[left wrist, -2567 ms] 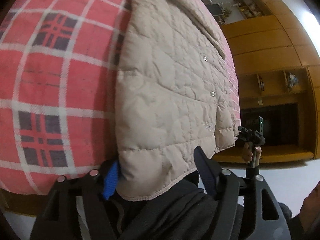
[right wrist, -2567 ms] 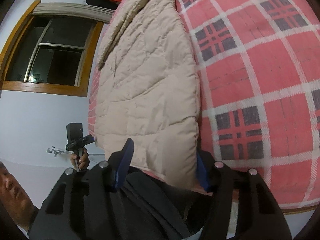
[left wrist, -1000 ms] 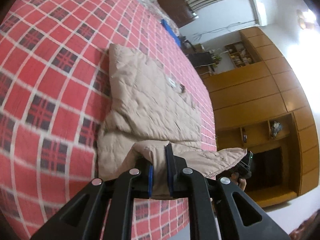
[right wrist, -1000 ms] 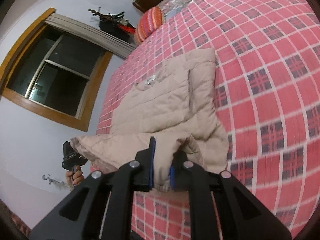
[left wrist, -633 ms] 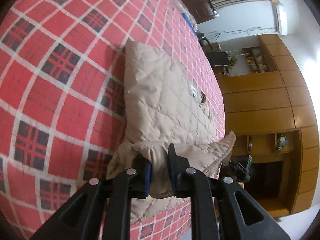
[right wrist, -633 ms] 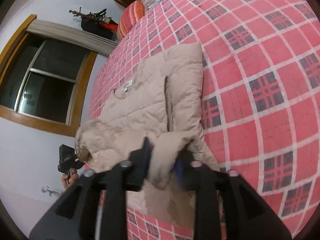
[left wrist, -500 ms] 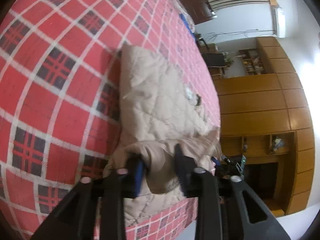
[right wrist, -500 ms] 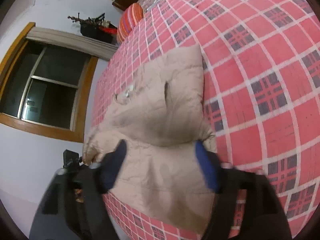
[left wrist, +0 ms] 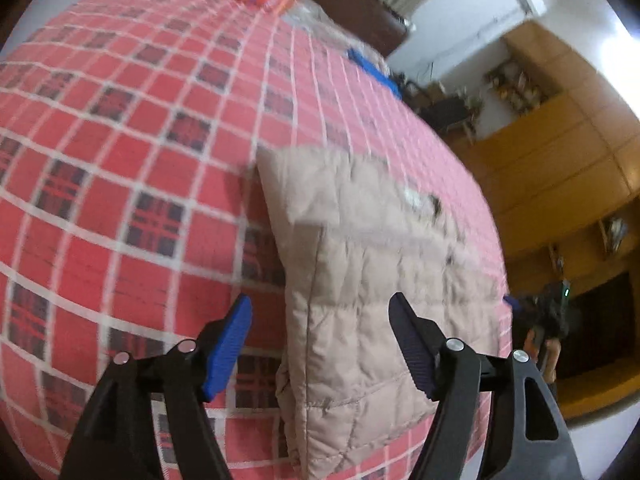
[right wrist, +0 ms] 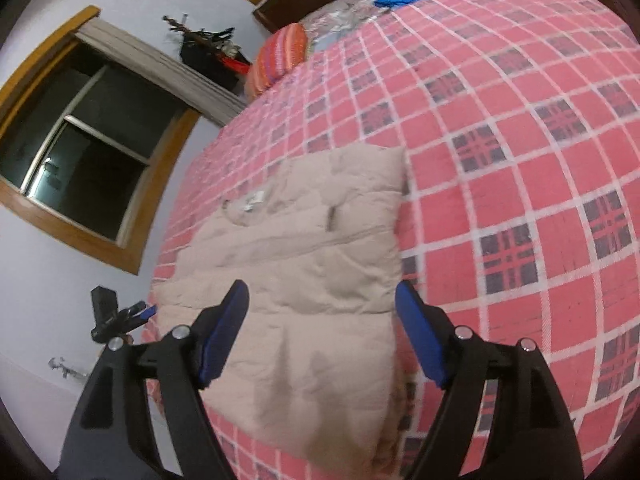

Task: Fold large clothes

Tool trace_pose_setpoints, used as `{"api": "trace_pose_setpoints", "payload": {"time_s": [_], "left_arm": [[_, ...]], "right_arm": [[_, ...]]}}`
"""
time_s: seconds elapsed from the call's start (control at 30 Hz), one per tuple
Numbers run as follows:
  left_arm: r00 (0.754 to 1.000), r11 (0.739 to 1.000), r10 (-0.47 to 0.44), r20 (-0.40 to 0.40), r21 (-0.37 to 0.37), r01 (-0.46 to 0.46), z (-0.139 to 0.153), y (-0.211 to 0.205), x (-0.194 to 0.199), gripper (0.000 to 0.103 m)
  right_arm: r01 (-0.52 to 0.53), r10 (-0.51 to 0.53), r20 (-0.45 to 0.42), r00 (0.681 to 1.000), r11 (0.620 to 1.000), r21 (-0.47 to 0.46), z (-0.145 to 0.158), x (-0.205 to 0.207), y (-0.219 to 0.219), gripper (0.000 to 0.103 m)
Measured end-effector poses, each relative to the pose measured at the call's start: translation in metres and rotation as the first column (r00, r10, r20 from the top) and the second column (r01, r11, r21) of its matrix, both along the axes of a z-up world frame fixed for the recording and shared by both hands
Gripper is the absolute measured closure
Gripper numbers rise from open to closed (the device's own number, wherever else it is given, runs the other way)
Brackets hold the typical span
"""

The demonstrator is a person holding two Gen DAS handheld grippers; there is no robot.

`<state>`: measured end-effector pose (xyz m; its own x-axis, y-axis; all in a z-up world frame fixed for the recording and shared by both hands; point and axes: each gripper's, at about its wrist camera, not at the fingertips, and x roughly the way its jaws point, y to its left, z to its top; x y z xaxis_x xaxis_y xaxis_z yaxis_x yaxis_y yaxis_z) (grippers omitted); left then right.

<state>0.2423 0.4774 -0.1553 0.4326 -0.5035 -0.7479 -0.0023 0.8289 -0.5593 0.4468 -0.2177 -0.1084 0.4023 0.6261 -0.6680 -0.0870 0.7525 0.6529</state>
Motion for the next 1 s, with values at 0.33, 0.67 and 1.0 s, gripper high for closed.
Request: {"api": "trace_pose_setpoints", "payload": {"time_s": [0.33, 0.67, 1.0], "left_arm": [[1.0, 0.999, -0.006, -0.016, -0.033, 0.005, -0.013, -0.009, 0.003, 0.085], [0.984, 0.998, -0.039, 0.175, 0.052, 0.03, 0.038, -0.025, -0.03, 0.094], [0.94, 0.997, -0.055, 0.337, 0.07, 0.033, 0.108, -0.028, -0.031, 0.094]], "right_arm": [[-0.057, 0.056, -0.015, 0.998, 0.997, -0.048, -0.027, -0.001, 0.022, 0.069], [-0.034, 0.058, 0.151, 0.987, 0.987, -0.155, 0.025, -0.035, 0.032, 0.095], [0.043, 0.032, 0.333, 0.942, 0.975, -0.216, 0.084, -0.041, 0.036, 0.095]]}}
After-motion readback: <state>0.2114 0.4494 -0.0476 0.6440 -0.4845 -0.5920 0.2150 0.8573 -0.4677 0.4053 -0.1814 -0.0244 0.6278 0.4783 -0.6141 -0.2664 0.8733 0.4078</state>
